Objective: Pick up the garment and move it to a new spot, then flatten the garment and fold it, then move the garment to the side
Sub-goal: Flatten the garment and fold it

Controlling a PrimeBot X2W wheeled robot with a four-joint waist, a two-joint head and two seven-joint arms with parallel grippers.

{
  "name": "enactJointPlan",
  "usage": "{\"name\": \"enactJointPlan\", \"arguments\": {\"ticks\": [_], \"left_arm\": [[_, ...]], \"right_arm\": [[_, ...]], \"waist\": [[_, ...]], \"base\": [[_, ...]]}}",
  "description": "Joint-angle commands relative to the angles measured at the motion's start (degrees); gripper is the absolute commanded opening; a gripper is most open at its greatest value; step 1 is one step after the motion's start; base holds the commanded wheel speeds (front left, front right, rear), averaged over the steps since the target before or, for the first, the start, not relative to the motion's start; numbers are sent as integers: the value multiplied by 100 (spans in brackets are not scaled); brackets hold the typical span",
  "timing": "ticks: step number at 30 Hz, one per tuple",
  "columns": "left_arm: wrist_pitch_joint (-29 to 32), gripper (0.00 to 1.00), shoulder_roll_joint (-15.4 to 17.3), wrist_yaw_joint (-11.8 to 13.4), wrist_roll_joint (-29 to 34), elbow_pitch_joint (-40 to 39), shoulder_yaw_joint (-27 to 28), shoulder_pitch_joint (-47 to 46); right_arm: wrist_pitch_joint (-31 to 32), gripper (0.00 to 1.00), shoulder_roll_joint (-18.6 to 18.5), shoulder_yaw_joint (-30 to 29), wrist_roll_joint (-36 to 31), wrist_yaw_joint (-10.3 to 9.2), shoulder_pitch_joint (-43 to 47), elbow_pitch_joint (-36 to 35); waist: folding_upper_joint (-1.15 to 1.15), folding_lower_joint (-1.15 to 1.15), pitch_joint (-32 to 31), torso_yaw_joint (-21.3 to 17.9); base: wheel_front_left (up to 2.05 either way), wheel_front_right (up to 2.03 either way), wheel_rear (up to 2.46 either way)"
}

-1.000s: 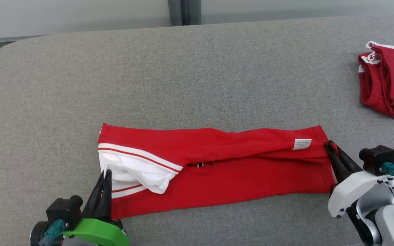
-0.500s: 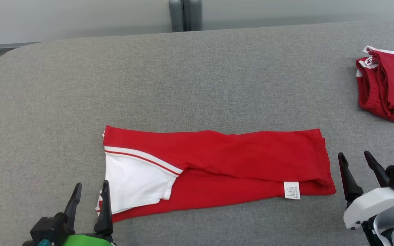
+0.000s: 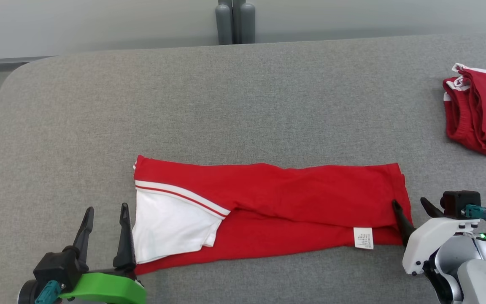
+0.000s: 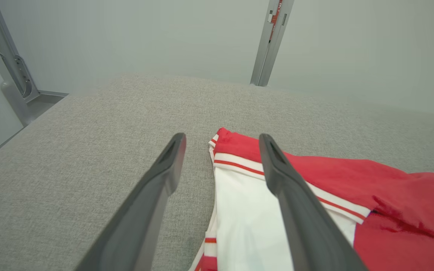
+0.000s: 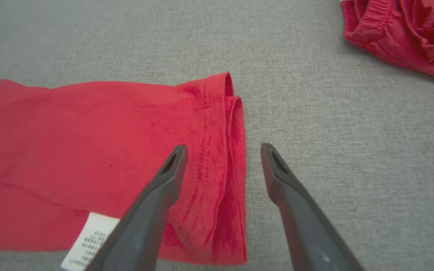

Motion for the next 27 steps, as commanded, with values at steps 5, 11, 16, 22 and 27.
{"name": "enactJointPlan", "arguments": {"ticks": [5, 11, 16, 22, 27], "left_arm": [[-57, 100, 47, 69, 35, 58, 72, -85], [-101, 100, 47, 88, -2, 108, 104, -60], [-127, 100, 46, 108, -26, 137, 130, -25], [-146, 100, 64, 119, -10, 167, 149, -18], [-156, 100, 73, 148, 1, 140, 147, -12]], "right_arm": [[225, 100, -60, -8, -16, -9, -356, 722], [535, 58, -4, 151, 243, -3, -465, 1142], [584, 0, -14, 230, 452, -3, -520, 1179], [517, 0, -178, 282, 521, -10, -750, 973], [624, 0, -443, 308, 565, -10, -891, 698]], "waist": [[0, 0, 17, 135], [0, 0, -4, 200], [0, 0, -24, 157], [0, 0, -33, -26], [0, 0, -28, -242]], "base": [[0, 0, 0], [0, 0, 0], [0, 0, 0], [0, 0, 0], [0, 0, 0]]}}
